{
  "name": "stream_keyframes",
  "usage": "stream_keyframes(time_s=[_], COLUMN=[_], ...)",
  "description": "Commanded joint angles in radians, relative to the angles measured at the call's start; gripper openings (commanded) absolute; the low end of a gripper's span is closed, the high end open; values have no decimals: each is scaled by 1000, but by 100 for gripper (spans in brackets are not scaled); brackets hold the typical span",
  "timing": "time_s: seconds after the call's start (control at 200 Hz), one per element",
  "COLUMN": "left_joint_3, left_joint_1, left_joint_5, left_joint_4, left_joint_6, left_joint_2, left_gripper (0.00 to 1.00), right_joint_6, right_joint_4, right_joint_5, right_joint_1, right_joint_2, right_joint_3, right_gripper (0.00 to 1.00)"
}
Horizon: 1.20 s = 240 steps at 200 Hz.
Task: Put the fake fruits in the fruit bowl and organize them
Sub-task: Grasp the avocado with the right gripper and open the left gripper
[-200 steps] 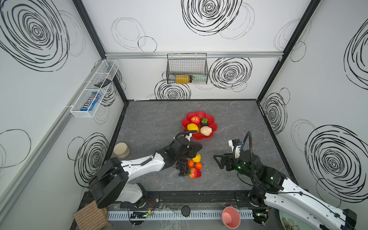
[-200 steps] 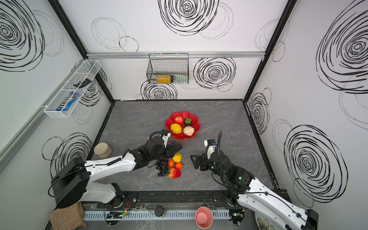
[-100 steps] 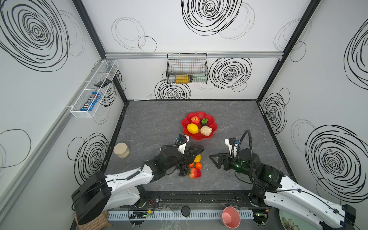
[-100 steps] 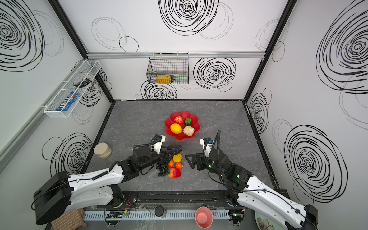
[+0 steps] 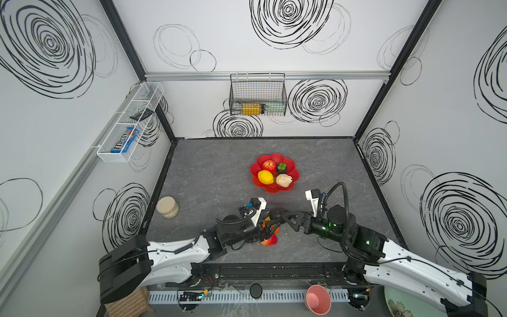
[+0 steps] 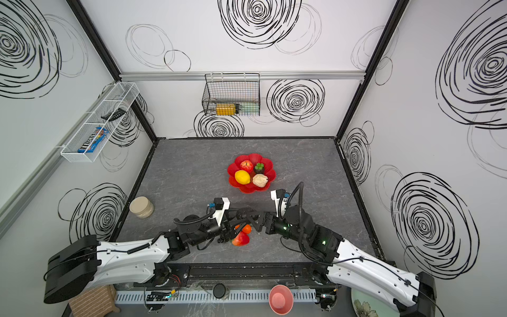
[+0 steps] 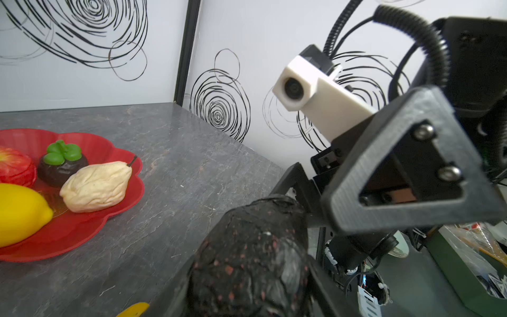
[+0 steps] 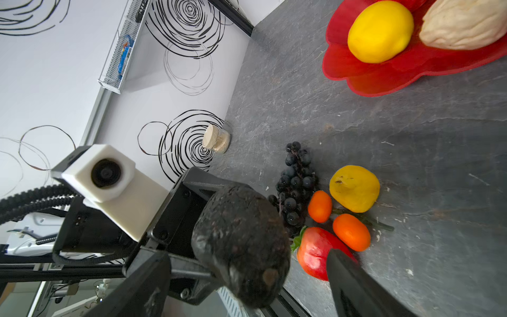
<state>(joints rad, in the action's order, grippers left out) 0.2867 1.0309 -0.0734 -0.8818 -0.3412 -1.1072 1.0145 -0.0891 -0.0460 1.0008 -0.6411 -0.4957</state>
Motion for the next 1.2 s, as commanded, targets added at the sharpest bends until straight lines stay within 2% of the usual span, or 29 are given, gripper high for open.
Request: stream_keyframes(time_s=[0.0,0.445,0.741,1.026,1.196], left_joint_3=[-18,-10,-6,-7,-11], left_joint_1=[16,79,97,100,101], left_joint_5=[28,70,81,90,100], left_joint_4=[-156,-228,-234,-238,-221], left_joint_6=[43,84,101,114,116], left_joint_2=[-10,-57,-75,-83,-69], left_gripper=[61,61,61,63,74], right_joint_6=[50,103,112,106,86], right_joint_4=[52,139,184,198,175], right_joint_5=[-5,-36,-54,-65,-51], right_joint_1=[7,27,33,36,36], right_joint_2=[0,-37,-45,-52,-63], right_joint_3=[4,33,43,41,19], right_gripper=[92,85,71,53,51])
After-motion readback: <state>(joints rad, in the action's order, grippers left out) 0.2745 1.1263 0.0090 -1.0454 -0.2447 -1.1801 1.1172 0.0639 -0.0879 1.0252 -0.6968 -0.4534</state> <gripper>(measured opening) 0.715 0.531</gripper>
